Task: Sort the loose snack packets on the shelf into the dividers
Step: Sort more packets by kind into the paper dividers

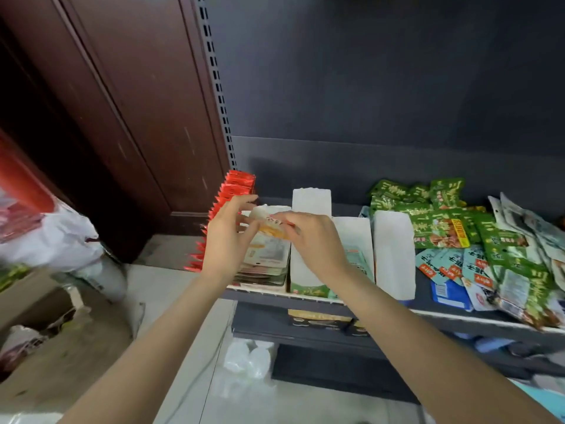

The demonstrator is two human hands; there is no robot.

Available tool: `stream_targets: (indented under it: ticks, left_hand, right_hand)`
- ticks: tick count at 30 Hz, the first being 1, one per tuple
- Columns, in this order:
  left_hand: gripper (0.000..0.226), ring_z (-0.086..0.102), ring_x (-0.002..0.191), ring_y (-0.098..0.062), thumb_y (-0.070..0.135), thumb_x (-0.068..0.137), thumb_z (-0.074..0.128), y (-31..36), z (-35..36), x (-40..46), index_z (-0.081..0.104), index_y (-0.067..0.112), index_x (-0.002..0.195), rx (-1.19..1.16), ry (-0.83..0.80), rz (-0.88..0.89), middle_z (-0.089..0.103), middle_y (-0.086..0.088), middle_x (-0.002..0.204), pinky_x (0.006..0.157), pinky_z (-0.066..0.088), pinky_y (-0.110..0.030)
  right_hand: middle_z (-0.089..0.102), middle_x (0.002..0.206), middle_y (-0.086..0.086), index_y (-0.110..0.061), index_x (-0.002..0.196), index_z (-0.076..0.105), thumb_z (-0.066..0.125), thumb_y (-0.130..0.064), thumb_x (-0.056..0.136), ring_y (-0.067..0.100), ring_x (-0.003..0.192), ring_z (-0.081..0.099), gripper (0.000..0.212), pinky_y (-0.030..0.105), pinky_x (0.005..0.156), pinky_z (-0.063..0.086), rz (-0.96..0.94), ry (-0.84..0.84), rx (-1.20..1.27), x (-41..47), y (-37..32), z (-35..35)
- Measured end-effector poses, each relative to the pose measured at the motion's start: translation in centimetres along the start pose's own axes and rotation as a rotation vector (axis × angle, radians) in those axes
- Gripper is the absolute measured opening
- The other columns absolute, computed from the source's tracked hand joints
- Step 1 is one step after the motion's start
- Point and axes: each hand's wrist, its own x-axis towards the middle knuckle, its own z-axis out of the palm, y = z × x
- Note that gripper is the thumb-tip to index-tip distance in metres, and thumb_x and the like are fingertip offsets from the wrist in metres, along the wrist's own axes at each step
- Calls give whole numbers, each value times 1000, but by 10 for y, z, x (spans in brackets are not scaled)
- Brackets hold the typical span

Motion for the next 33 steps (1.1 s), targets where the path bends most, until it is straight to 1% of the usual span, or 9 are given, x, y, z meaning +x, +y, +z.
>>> stream_targets:
  ticks: [3, 5, 10, 13, 15, 18, 20, 26, 33]
  left_hand:
    - [14, 59, 77, -7, 6, 82, 68, -20, -9, -2, 71, 17, 90, 217, -90, 13, 68, 7, 88, 73, 46, -19]
    - [12, 58, 87, -15, 13, 84, 67, -36, -17, -4, 74, 19, 92, 417, -157, -6, 69, 0, 95, 78, 43, -21]
    - [31, 46, 114, -18, 35, 87, 61, -42, -25, -15, 65, 24, 116, 621, -338, 130, 65, 6, 115, 88, 29, -33]
    - [33, 43, 116, -13, 44, 91, 49, -40, -19, -17, 64, 29, 117, 685, -461, 202, 63, 10, 117, 90, 27, -31]
    - [38, 42, 114, -13, 52, 93, 39, -43, -15, -16, 64, 34, 115, 750, -542, 197, 63, 13, 115, 87, 27, -32]
    - [66, 43, 111, -13, 66, 82, 14, -44, -12, -18, 65, 36, 112, 767, -568, 149, 63, 14, 116, 86, 29, -34]
    - [69, 44, 108, -13, 63, 80, 9, -41, -9, -18, 66, 35, 109, 766, -545, 155, 64, 13, 115, 82, 28, -34]
    - [29, 45, 110, -16, 34, 95, 42, 0, 29, -6, 64, 26, 112, 656, -447, 142, 65, 7, 113, 87, 28, -33]
    - [26, 52, 104, -20, 24, 94, 46, 89, 160, 20, 65, 20, 111, 385, -446, 299, 67, 3, 111, 90, 40, -37]
  right_hand:
    - [69, 104, 2, -21, 115, 67, 57, -20, 92, 20, 92, 62, 25, 24, 73, 46, -7, -152, -59, -2, -3, 13]
    - [67, 108, 4, -19, 116, 66, 57, -20, 92, 19, 96, 60, 26, 21, 76, 43, 34, -242, -49, -3, 0, 19]
    - [64, 122, 5, -12, 119, 64, 59, -14, 91, 20, 111, 57, 29, 24, 94, 40, 176, -341, 2, -8, 10, 28]
    - [63, 124, 5, -12, 121, 62, 61, -19, 90, 18, 111, 57, 32, 17, 89, 37, 234, -431, 41, -8, 10, 28]
    - [64, 121, 7, -12, 120, 64, 59, -25, 90, 20, 109, 58, 33, 24, 90, 43, 275, -526, 83, -6, 10, 26]
    - [61, 126, 4, -15, 122, 62, 55, -31, 92, 19, 110, 57, 35, 28, 91, 45, 303, -593, 103, -6, 15, 24]
    - [57, 131, 0, -17, 127, 58, 54, -30, 93, 16, 116, 55, 36, 24, 92, 40, 316, -569, 120, -7, 22, 22]
    - [64, 119, -4, -18, 117, 65, 49, -19, 96, 9, 109, 57, 26, 18, 91, 40, 295, -223, 207, -13, 56, -11]
    - [70, 104, -3, -13, 105, 70, 53, -6, 90, 7, 95, 61, 24, 22, 87, 49, 390, 183, 223, -31, 151, -108]
